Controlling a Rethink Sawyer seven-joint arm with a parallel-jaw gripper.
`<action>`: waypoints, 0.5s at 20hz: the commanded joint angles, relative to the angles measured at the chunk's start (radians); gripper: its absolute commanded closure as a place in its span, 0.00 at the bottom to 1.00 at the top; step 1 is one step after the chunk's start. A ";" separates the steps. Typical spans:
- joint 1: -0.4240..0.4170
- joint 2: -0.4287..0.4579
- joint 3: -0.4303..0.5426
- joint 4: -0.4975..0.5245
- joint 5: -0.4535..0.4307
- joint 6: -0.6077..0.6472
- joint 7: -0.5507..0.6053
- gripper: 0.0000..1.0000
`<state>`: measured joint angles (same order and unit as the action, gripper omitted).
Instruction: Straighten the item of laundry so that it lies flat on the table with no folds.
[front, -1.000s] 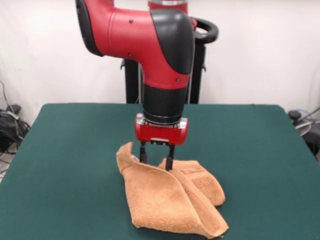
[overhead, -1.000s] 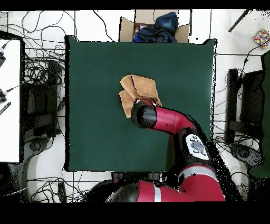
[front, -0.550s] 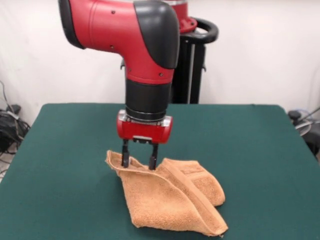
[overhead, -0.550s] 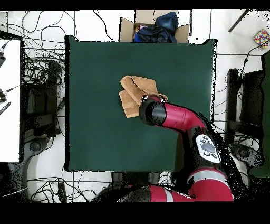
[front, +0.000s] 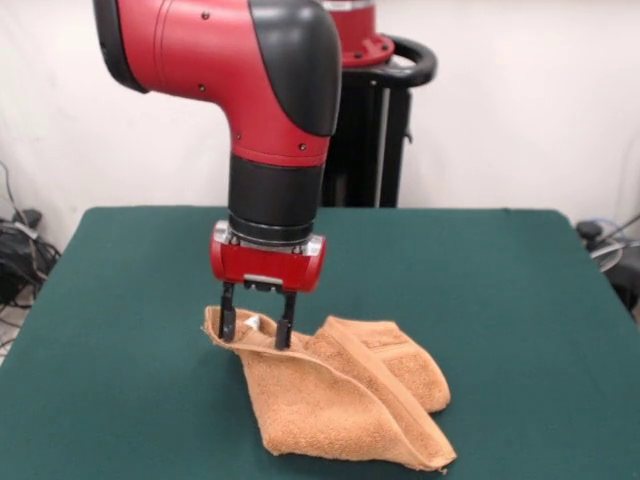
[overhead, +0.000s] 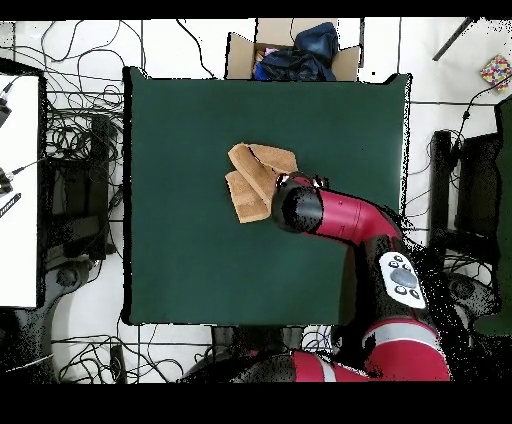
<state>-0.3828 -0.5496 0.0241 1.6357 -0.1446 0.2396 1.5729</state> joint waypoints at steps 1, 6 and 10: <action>0.008 -0.008 0.102 -0.017 -0.033 0.124 0.012 0.00; 0.030 -0.016 0.091 -0.005 -0.028 0.127 0.030 0.00; -0.002 -0.026 0.154 0.055 -0.053 0.108 -0.018 0.00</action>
<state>-0.3788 -0.5721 0.0301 1.6367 -0.1446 0.2396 1.5729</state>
